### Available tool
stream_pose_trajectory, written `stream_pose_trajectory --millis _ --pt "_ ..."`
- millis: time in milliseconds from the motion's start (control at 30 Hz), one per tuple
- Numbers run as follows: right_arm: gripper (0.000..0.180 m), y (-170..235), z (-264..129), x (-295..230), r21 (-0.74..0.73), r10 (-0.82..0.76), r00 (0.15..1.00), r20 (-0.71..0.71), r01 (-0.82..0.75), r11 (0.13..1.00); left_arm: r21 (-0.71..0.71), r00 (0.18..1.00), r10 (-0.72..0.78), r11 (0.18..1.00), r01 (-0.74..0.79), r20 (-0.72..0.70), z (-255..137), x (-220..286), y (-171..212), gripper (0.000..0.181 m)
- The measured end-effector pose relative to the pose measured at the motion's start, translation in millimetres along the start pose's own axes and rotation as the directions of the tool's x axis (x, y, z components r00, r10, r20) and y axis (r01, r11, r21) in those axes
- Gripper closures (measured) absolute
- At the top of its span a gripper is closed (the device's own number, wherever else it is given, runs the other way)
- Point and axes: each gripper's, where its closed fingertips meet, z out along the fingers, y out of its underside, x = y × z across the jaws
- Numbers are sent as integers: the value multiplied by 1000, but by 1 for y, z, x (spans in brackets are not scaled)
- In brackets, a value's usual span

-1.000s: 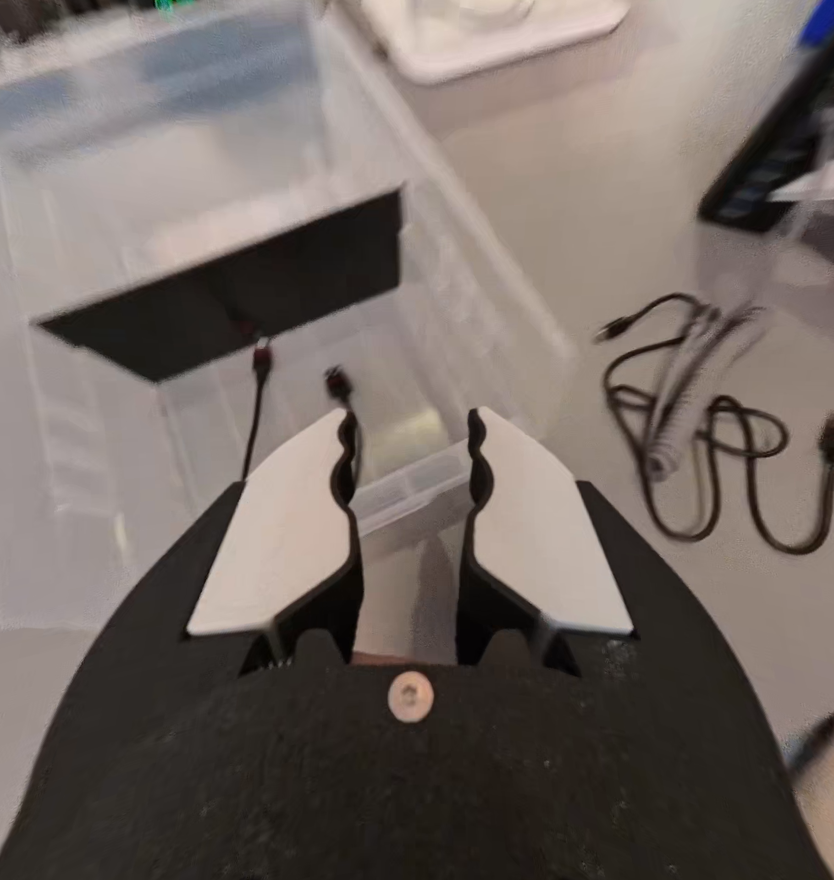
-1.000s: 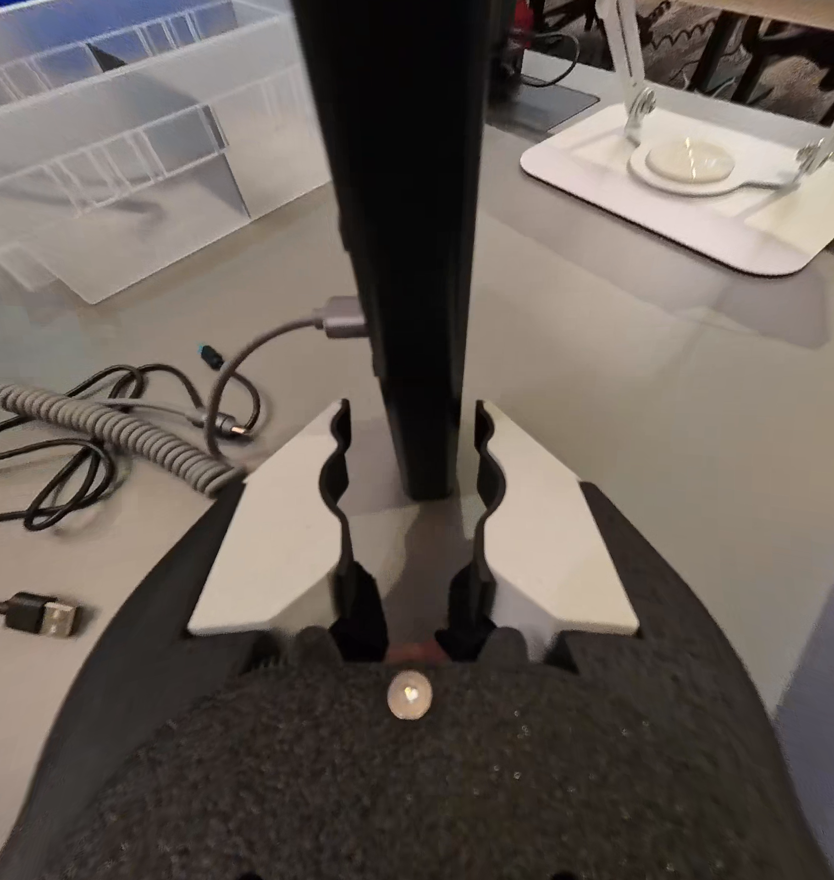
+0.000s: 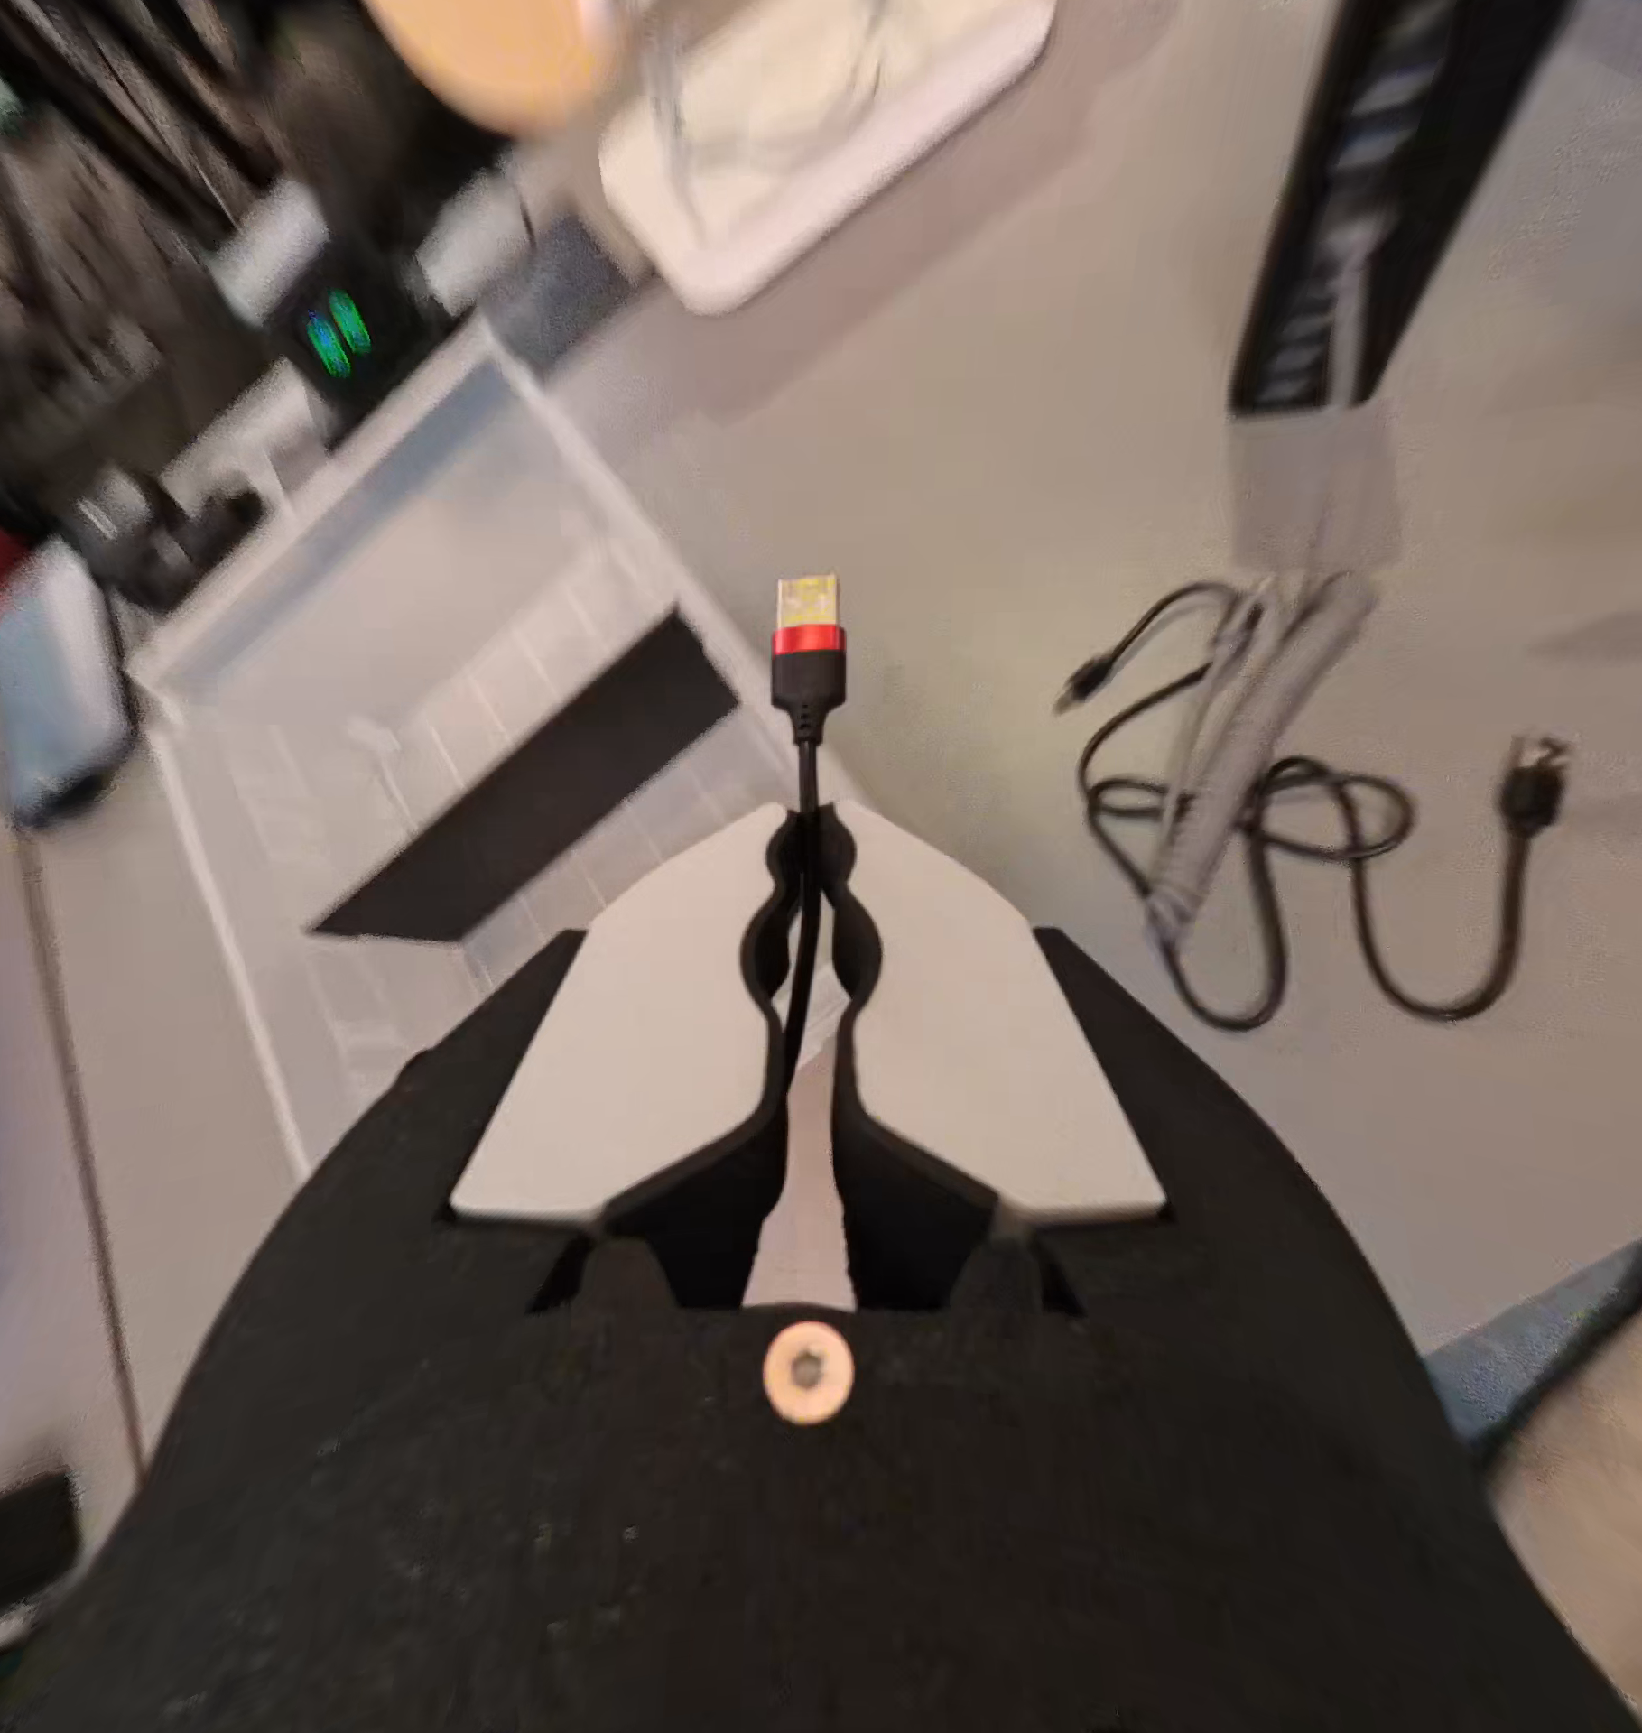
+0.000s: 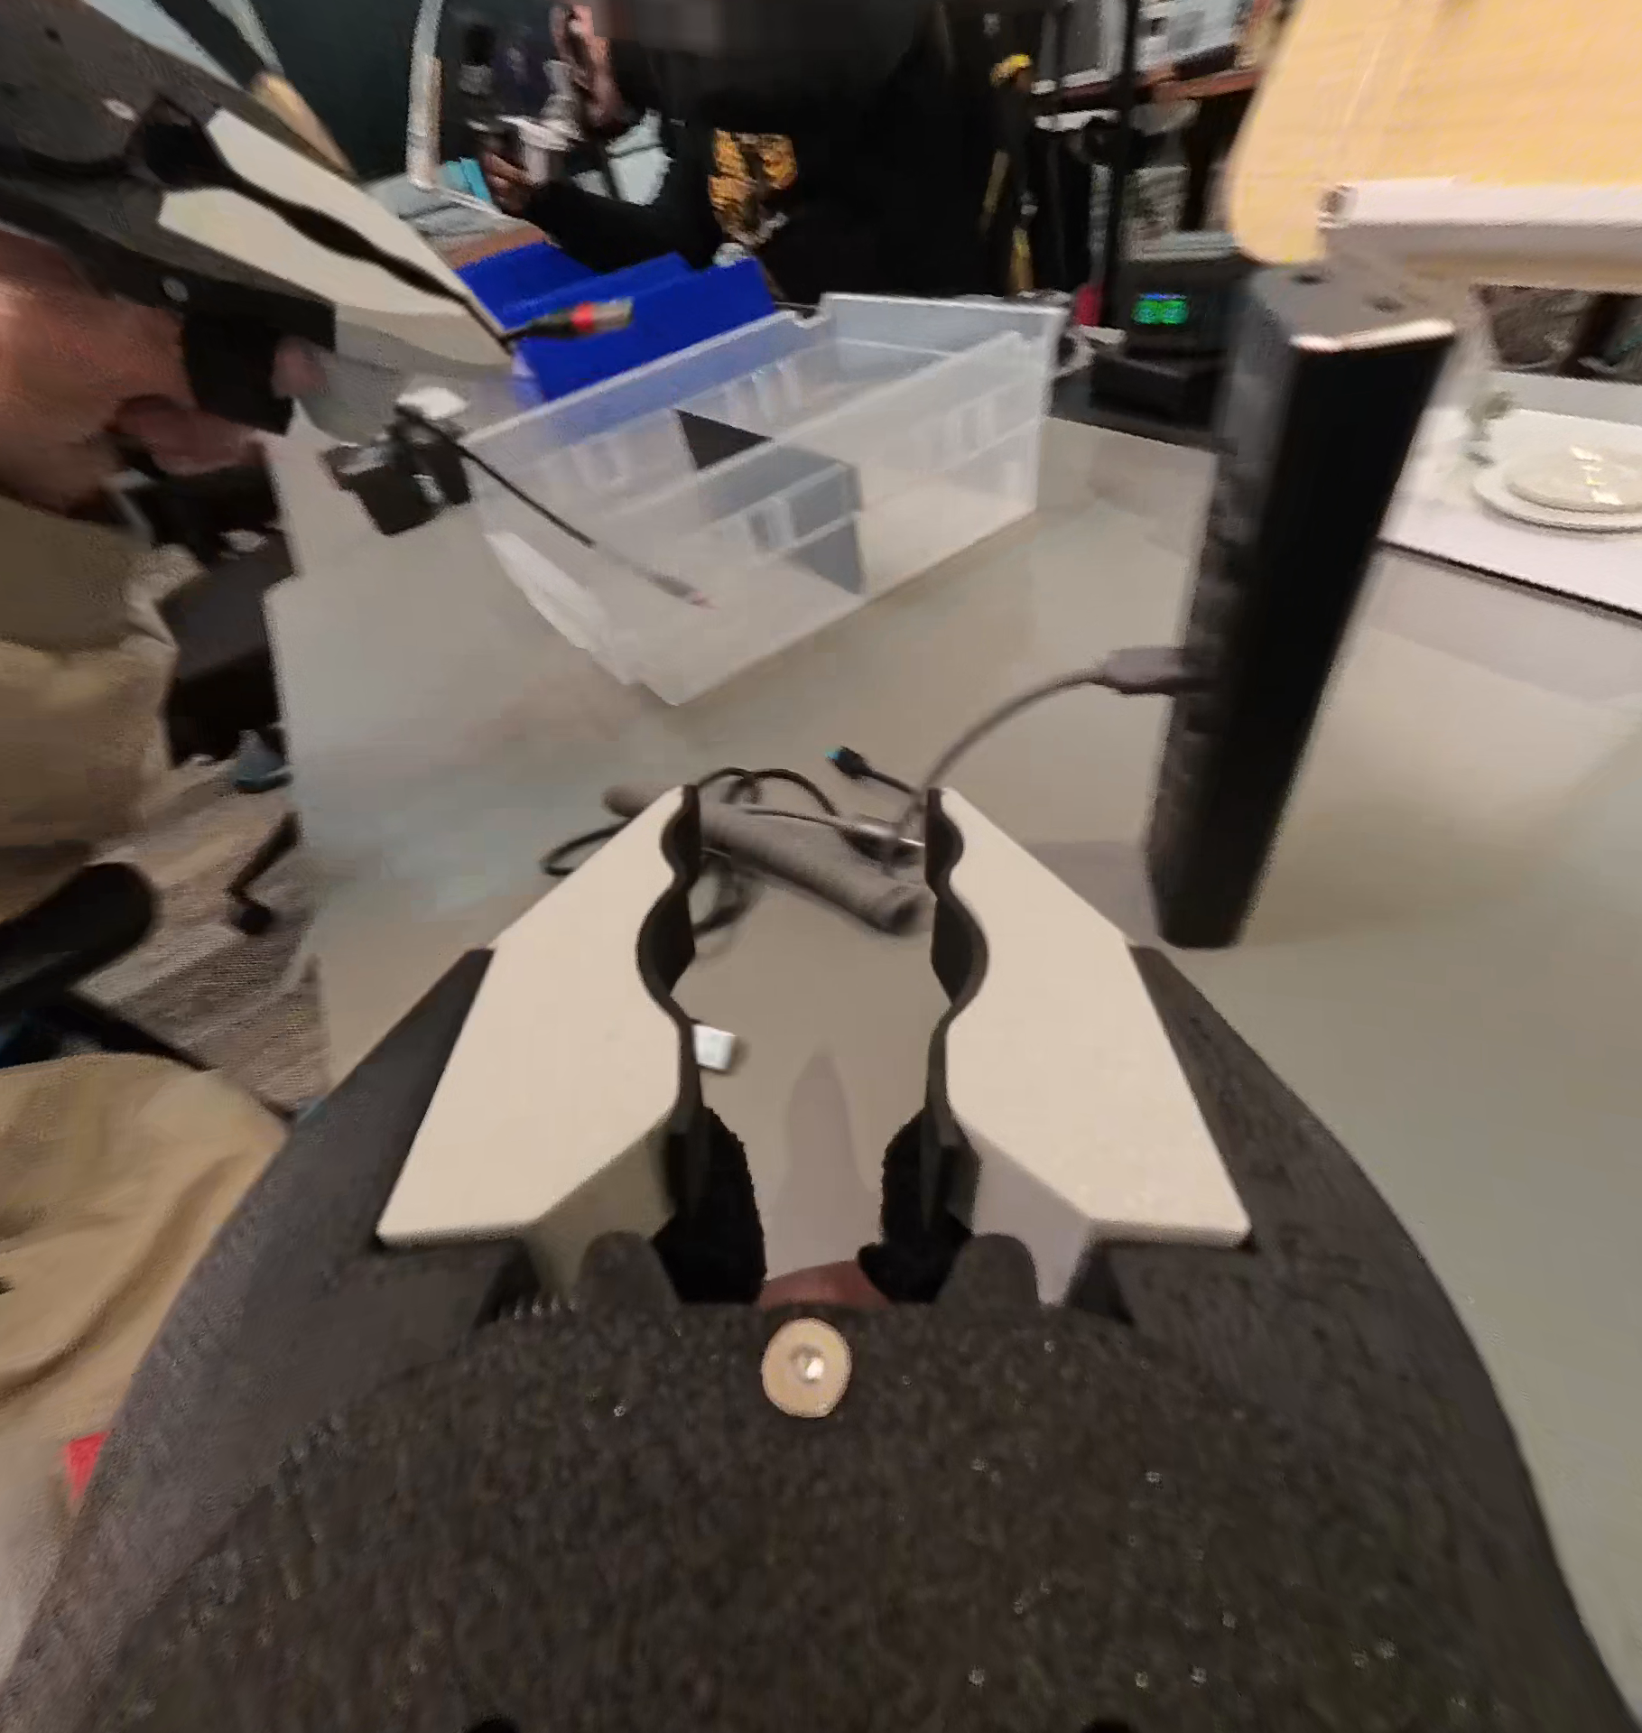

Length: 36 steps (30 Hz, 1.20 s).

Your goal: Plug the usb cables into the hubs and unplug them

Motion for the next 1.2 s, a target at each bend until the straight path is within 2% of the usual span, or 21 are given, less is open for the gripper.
stream_pose_trajectory --millis 100,167,267,367,433,467,500,633,767,900,967,1033,1100,1200 --pt "133 -16 0 -38 28 27 990 135 -31 999 140 995 100 985 -101 16 -34 52 -28 177" --pt "133 -32 -6 -65 51 100 962 256 -117 992 221 982 176 957 -186 65 -54 82 -45 177" --pt "135 -59 -21 -96 46 254 857 449 -307 951 256 937 311 904 -344 161 -73 117 -60 177" --pt "138 -70 -30 -106 -13 369 757 539 -430 903 321 912 373 854 -409 170 -77 151 -65 177" --pt "141 -68 -29 -102 -32 403 740 539 -460 888 336 905 394 840 -425 159 -72 167 -63 178" --pt "161 -66 -32 -105 -40 393 724 567 -452 891 336 903 401 838 -430 155 -69 172 -62 178" --pt "169 -64 -33 -106 -45 385 715 584 -446 894 330 902 402 839 -433 159 -65 174 -61 178" --pt "173 -54 -30 -97 -86 443 664 603 -498 863 386 913 399 832 -399 83 -47 185 -53 178" --pt "174 -41 -26 -88 -138 529 546 650 -600 788 526 947 319 810 -258 -27 -36 191 -49 178" --pt "172 -30 -17 -80 -158 575 530 623 -635 756 505 949 310 830 -236 -65 -24 188 -42 178" --pt "169 -30 -14 -76 -144 575 548 607 -636 758 487 939 337 832 -266 -64 -19 192 -38 178" --pt "177 -28 -13 -74 -138 566 561 604 -626 768 487 937 345 827 -280 -47 -18 193 -36 178" --pt "177 -24 -12 -71 -136 560 590 582 -608 782 480 938 344 831 -280 -49 -15 194 -35 178" --pt "177 -23 -9 -68 -127 587 579 566 -642 756 532 952 305 808 -254 -8 -8 189 -37 174"
